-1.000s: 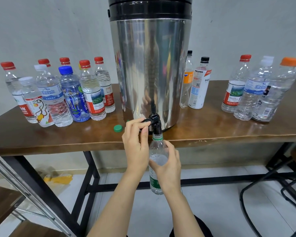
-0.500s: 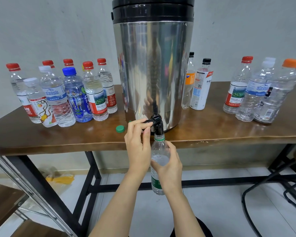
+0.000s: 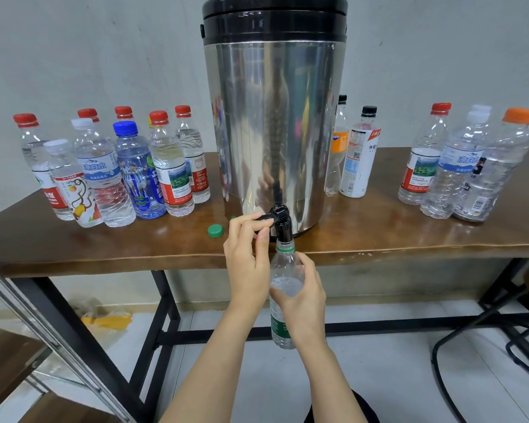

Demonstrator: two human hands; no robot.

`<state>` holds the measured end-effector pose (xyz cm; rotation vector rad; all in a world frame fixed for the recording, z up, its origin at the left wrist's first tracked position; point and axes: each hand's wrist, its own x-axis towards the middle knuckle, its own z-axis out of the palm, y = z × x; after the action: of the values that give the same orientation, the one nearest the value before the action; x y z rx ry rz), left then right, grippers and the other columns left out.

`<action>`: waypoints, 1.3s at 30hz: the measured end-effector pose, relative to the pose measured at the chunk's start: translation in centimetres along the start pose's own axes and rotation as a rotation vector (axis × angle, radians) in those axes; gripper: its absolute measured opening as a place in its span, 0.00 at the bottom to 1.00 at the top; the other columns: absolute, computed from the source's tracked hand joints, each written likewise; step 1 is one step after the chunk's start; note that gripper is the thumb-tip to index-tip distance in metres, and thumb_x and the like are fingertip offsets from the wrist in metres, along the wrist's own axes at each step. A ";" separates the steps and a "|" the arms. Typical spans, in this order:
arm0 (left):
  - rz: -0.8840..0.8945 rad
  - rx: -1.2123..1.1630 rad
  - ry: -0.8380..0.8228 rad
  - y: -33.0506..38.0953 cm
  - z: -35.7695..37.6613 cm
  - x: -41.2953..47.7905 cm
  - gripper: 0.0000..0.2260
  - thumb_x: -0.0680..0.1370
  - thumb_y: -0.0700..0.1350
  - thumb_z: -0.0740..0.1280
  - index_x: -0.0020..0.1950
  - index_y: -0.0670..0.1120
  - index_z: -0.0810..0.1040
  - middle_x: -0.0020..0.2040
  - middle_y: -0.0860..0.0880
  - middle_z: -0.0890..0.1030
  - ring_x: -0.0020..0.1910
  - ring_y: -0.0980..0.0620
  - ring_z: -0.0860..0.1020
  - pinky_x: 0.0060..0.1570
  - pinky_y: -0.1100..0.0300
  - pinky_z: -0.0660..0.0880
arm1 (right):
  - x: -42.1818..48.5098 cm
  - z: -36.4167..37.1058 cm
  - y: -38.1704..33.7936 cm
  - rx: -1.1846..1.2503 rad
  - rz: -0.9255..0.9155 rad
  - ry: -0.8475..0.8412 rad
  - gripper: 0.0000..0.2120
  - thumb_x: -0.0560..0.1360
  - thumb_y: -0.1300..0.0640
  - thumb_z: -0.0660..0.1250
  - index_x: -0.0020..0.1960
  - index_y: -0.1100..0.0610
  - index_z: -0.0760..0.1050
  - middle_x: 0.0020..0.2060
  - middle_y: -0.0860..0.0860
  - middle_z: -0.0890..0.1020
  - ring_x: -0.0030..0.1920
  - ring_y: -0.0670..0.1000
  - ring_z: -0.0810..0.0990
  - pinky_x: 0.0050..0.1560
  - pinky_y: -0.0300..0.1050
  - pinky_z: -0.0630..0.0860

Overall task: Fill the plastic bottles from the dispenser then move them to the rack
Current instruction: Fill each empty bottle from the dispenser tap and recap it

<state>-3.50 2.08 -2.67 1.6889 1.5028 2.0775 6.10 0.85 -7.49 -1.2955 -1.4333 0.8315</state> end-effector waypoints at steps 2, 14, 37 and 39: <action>0.003 0.003 0.001 0.1 0.0 0.0 0.10 0.82 0.47 0.59 0.55 0.51 0.79 0.58 0.56 0.75 0.62 0.54 0.74 0.61 0.39 0.70 | 0.0 0.0 0.0 0.003 0.003 0.000 0.36 0.68 0.59 0.79 0.71 0.46 0.67 0.66 0.44 0.74 0.67 0.44 0.70 0.61 0.37 0.66; 0.005 -0.006 0.007 0.1 0.0 0.0 0.09 0.82 0.46 0.59 0.55 0.51 0.79 0.58 0.55 0.75 0.61 0.54 0.74 0.61 0.40 0.70 | 0.0 0.1 0.1 0.016 0.006 0.004 0.36 0.68 0.58 0.79 0.70 0.45 0.67 0.66 0.43 0.74 0.67 0.44 0.70 0.63 0.39 0.67; -0.001 -0.005 -0.001 -0.1 0.0 -0.1 0.10 0.82 0.47 0.59 0.56 0.49 0.80 0.58 0.56 0.74 0.62 0.54 0.74 0.61 0.40 0.70 | 0.0 0.2 0.0 0.009 0.010 0.005 0.36 0.68 0.57 0.79 0.71 0.46 0.67 0.67 0.44 0.74 0.68 0.46 0.70 0.66 0.44 0.69; 0.001 -0.008 0.000 -0.1 0.0 0.0 0.10 0.82 0.46 0.59 0.56 0.49 0.80 0.58 0.56 0.74 0.62 0.53 0.74 0.61 0.40 0.70 | 0.0 0.2 0.0 0.008 0.006 0.006 0.36 0.68 0.57 0.79 0.71 0.46 0.67 0.66 0.44 0.74 0.68 0.45 0.70 0.65 0.42 0.69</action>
<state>-3.53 2.15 -2.80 1.6871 1.4916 2.0809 5.96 0.89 -7.53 -1.2956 -1.4207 0.8360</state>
